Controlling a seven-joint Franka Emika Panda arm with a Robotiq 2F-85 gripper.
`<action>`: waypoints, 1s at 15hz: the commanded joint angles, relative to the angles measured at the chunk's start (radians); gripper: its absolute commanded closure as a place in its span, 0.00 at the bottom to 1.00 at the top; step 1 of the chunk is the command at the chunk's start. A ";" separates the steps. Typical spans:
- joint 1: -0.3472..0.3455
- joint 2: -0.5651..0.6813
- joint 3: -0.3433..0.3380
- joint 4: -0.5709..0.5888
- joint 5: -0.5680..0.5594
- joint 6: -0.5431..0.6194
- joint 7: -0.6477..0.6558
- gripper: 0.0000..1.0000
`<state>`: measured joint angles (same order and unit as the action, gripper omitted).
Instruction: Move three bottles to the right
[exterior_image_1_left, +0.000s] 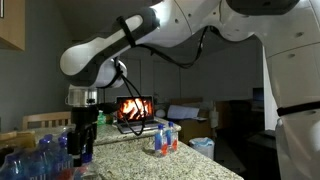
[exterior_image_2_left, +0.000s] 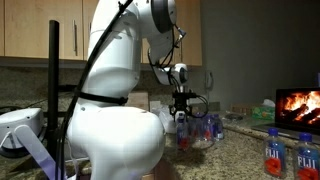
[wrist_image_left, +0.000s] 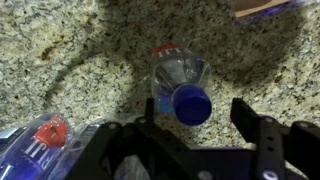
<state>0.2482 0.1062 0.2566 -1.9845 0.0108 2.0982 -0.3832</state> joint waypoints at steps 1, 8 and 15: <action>-0.004 -0.021 0.002 -0.031 0.004 0.016 0.006 0.52; -0.001 -0.015 0.004 -0.027 0.002 0.003 0.015 0.85; 0.013 -0.033 0.003 -0.010 0.021 -0.030 0.247 0.85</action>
<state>0.2521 0.1055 0.2567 -1.9867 0.0106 2.0951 -0.2817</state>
